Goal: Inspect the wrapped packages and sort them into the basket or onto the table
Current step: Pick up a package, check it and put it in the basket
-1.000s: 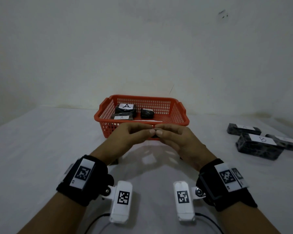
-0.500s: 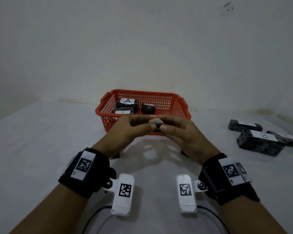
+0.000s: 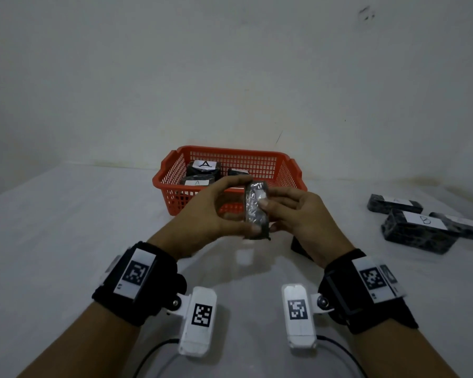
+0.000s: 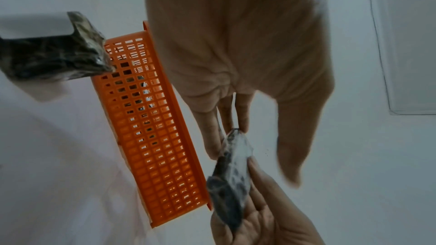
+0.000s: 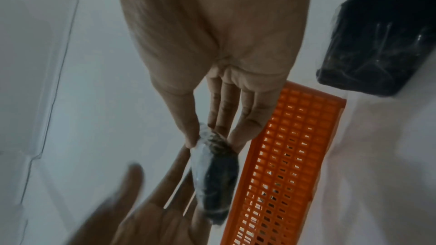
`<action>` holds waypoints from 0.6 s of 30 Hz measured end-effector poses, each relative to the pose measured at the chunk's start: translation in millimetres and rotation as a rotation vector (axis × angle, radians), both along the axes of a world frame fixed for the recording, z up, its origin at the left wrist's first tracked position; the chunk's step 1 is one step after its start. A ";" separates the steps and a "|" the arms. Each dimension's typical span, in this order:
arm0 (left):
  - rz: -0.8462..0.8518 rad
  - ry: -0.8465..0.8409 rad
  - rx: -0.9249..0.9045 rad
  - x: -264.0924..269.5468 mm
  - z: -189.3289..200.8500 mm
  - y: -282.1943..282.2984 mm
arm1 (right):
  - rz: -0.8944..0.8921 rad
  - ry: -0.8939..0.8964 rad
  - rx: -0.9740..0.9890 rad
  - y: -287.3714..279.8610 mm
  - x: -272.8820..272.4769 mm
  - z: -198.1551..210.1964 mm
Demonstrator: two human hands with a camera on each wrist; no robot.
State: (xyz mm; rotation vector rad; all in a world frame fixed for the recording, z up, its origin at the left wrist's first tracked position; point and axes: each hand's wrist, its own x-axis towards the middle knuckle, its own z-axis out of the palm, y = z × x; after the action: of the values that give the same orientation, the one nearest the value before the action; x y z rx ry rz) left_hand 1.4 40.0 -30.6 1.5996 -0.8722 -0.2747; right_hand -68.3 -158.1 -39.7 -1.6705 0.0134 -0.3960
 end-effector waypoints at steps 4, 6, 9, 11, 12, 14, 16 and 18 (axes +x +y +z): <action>0.149 -0.082 -0.097 -0.2 2.3 -3.4 | 0.019 -0.037 -0.073 4.6 -4.6 3.8; 0.200 -0.133 -0.153 -0.4 1.8 -2.3 | 0.050 -0.045 -0.077 5.6 -4.7 5.1; 0.164 -0.172 -0.191 -0.8 1.7 -0.2 | 0.124 0.034 0.012 6.9 -3.8 8.4; 0.124 -0.187 -0.189 -1.2 1.0 -0.4 | 0.151 0.097 0.018 6.8 -4.1 9.6; 0.120 -0.202 -0.180 -2.0 0.8 -0.8 | 0.166 0.110 0.008 6.7 -4.0 9.1; 0.131 -0.242 -0.160 -3.9 -0.1 -0.8 | 0.191 0.100 0.014 6.4 -4.6 7.9; 0.131 -0.258 -0.136 -2.2 -1.1 -0.1 | 0.209 0.044 0.063 5.5 -5.9 7.5; 0.103 -0.213 -0.050 -0.3 -3.0 0.4 | 0.219 -0.012 0.097 2.4 -7.5 5.9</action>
State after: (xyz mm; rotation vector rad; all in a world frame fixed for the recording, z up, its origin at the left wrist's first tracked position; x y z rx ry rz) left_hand 1.1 40.4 -33.7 1.6415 -0.9476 -0.0094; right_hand -75.8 -155.7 -33.8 -1.5547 -0.1555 -0.2353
